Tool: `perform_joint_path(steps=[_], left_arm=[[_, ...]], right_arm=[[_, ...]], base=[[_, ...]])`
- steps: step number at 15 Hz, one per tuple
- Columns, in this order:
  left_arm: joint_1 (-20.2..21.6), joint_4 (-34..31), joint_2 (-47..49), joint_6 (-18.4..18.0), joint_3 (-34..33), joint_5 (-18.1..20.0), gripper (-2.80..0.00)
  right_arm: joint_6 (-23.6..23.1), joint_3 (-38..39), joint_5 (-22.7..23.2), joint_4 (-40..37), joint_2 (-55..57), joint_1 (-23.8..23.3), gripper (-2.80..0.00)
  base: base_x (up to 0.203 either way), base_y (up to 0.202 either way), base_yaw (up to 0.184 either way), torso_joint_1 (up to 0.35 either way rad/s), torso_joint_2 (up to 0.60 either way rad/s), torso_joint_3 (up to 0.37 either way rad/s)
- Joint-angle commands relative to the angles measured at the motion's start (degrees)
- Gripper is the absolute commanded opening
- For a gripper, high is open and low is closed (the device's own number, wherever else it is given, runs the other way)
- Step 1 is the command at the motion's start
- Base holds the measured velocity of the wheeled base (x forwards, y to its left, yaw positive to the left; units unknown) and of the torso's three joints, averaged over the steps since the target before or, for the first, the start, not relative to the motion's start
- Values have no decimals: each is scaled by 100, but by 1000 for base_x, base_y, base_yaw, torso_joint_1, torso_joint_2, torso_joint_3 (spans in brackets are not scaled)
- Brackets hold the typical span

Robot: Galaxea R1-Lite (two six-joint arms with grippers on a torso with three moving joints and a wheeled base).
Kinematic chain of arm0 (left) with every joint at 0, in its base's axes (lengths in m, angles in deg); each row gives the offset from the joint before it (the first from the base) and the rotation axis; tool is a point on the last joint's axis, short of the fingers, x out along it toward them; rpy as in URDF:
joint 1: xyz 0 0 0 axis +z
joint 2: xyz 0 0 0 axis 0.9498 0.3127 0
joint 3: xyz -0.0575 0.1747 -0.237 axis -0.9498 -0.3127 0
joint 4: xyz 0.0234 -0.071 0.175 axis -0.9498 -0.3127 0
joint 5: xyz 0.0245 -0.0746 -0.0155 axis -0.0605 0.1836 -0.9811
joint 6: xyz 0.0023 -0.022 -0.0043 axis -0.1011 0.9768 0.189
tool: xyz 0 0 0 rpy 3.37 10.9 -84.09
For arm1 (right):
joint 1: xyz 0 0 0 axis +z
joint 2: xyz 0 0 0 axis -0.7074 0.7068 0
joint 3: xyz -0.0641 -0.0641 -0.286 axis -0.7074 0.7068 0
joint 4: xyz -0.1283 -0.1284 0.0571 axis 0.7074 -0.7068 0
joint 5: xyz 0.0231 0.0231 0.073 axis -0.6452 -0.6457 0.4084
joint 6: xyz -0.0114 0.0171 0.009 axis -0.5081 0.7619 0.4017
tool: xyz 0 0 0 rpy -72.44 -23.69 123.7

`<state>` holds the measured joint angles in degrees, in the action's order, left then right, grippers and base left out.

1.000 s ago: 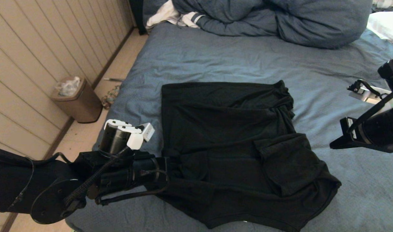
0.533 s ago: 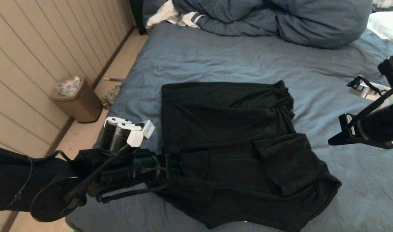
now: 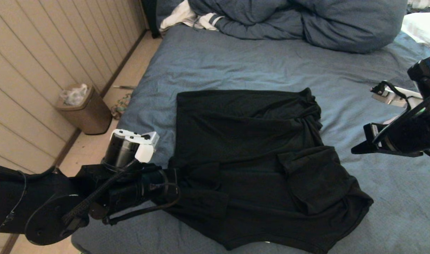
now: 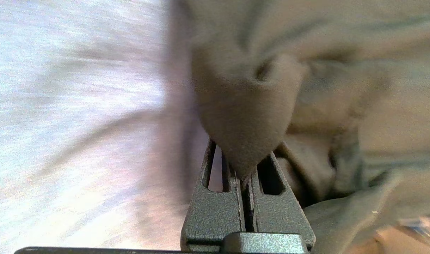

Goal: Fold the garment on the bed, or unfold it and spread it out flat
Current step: Fold the black T-shirt

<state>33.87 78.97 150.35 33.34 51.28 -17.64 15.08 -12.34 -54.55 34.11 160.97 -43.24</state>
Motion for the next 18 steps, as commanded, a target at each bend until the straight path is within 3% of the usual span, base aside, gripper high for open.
perform_joint_path(steps=[1,5,8,11,12,14,18], left_arm=[[2,-260,-243,-7,115,-207,-280],[2,-1339,-594,13,734,-244,-280],[-15,-1353,-540,16,766,-280,-280],[-32,-1314,-465,43,758,-264,-280],[-48,-1306,-440,43,766,-263,-280],[-59,-1305,-394,43,766,-263,-280],[-103,-1314,-341,51,775,-272,-280]], right_arm=[[-130,276,303,285,23,-25,-280],[-375,671,797,427,-224,-172,-280],[-537,828,981,444,-232,-434,-280],[-802,1070,1173,897,-8,-1039,-280],[-910,1187,1237,1000,49,-1188,0],[-1256,1467,1332,1024,113,-1393,0],[-2067,1818,2077,1005,303,-1946,0]], base=[[0,0,0,0,0,0],[0,0,0,0,0,0],[0,0,0,0,0,0],[0,0,0,0,0,0],[0,0,0,0,0,0],[0,0,0,0,0,0],[0,0,0,0,0,0]])
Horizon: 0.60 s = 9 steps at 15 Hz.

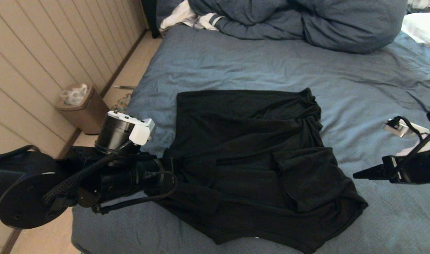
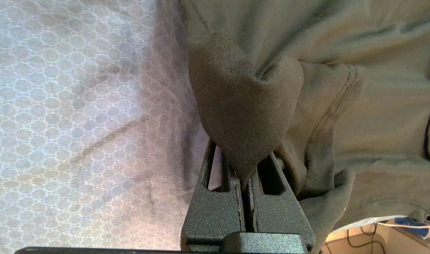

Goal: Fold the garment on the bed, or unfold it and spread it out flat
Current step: Fold the black T-shirt

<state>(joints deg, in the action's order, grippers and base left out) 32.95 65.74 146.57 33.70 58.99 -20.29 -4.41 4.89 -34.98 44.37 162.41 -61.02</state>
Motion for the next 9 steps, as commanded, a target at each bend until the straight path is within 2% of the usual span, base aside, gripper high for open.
perform_joint_path(steps=[1,4,9], left_arm=[[-20,9,37,16,13,-6,-280],[-37,-27,28,16,92,-32,-280],[-37,9,1,25,30,-23,-280]], right_arm=[[-175,122,351,-20,298,-222,0],[-212,145,956,-10,605,-224,0],[-199,133,1163,8,837,-97,0]], base=[[0,0,0,0,0,0],[0,0,0,0,0,0],[0,0,0,0,0,0]])
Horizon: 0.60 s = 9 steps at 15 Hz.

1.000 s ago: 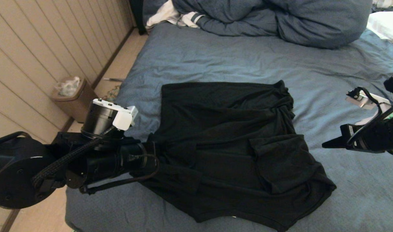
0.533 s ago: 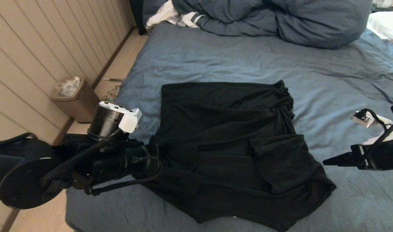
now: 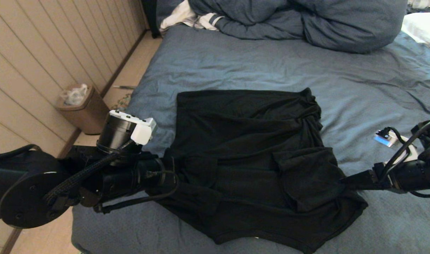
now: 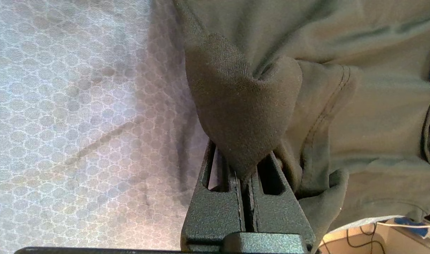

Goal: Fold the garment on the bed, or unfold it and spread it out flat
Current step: Fold the black T-shirt

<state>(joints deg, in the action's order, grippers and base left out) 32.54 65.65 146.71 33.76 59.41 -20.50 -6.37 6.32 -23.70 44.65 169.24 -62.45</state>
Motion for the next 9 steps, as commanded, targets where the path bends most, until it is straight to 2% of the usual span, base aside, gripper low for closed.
perform_joint_path(steps=[1,8,9], left_arm=[[3,18,-21,27,-21,-3,-280],[-13,35,-3,28,-20,24,-280],[-13,35,10,43,-29,33,-280]], right_arm=[[6,-13,51,-19,223,99,0],[176,-73,191,25,275,706,0],[176,-47,191,25,284,697,-280]], base=[[0,0,0,0,0,0],[0,0,0,0,0,0],[0,0,0,0,0,0]])
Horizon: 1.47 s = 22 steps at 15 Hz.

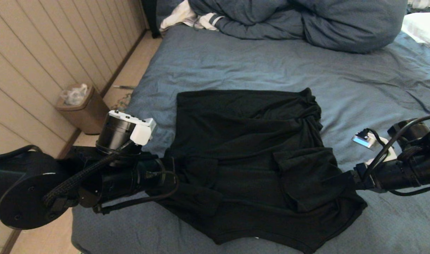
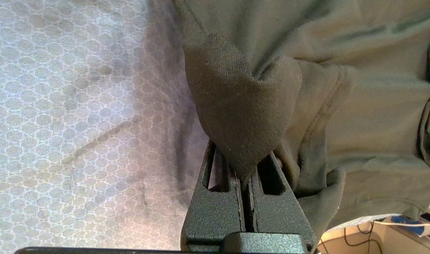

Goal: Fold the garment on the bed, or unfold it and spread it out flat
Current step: Fold the black T-shirt

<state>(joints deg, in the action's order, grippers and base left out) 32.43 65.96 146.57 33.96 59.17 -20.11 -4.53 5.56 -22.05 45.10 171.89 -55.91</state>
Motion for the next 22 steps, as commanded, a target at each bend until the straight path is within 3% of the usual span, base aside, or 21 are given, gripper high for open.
perform_joint_path(steps=[1,11,15,22], left_arm=[[-2,5,28,34,-4,-6,-280],[-431,-37,-6,279,-196,-33,-280],[-777,-161,-426,643,-458,-84,-280],[-1375,-1518,-1521,724,-622,-139,-280]], right_arm=[[-8,36,26,-20,19,34,-280],[-33,595,12,-79,-408,8,-280],[-18,1087,-5,-182,-1069,-12,-280],[-114,1230,-146,-1826,-2775,-5,-280]], base=[[0,0,0,0,0,0],[0,0,0,0,0,0],[0,0,0,0,0,0],[0,0,0,0,0,0]])
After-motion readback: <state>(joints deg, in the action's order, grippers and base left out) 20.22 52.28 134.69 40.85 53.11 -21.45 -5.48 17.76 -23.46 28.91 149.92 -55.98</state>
